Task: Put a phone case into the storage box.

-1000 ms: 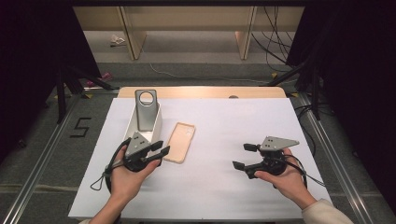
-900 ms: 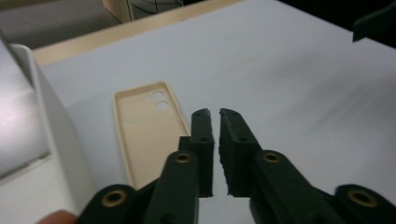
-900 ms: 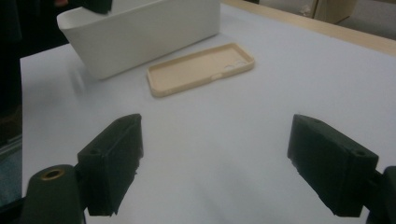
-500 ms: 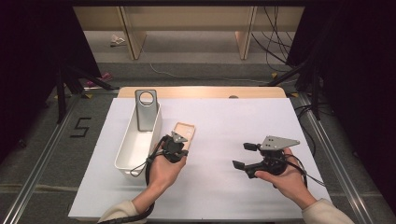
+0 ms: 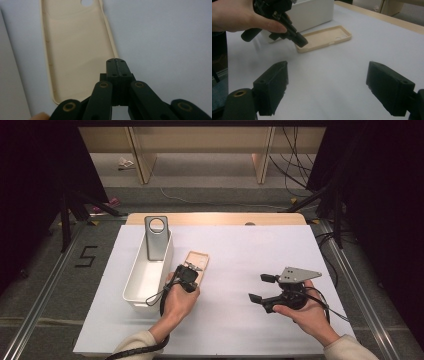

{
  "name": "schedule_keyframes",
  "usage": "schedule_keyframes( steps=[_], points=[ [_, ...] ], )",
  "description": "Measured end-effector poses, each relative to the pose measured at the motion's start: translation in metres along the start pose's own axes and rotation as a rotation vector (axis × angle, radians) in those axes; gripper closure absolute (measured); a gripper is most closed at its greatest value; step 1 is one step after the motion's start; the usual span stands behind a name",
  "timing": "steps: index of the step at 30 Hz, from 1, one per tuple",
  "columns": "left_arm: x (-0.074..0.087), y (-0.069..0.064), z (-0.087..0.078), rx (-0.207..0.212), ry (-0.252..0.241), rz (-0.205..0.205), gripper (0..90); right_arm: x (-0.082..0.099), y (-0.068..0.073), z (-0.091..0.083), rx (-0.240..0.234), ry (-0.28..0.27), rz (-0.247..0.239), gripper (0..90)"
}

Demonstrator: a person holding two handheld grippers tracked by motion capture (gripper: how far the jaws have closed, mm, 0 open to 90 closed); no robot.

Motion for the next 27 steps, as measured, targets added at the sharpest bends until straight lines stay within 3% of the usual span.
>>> schedule_keyframes(
  steps=[11,18,24,27],
  points=[
    [-0.002,0.002,0.008,-0.023,0.021,0.012,89.8,0.0,-0.001,-0.001,-0.001,-0.003,0.001,18.7],
    [-0.007,0.003,0.011,0.02,0.019,-0.015,89.8,0.0,-0.001,0.0,-0.002,-0.002,0.0,18.8],
    [-0.009,0.005,0.012,0.081,0.012,-0.06,89.8,0.0,-0.002,0.0,-0.001,-0.002,0.0,18.7],
    [-0.01,0.002,0.013,0.087,0.007,-0.051,89.7,0.0,-0.002,0.0,-0.002,-0.001,-0.001,18.8]
  ],
)
Point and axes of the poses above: each handheld gripper's, and its own axes: z roughly forward along the jaws, x roughly out of its underside, y roughly to its left, the point moved 1 cm from there along z, roughly forward along the jaws, and after that the axes turned 2 degrees about x, right-handed, at the moved point
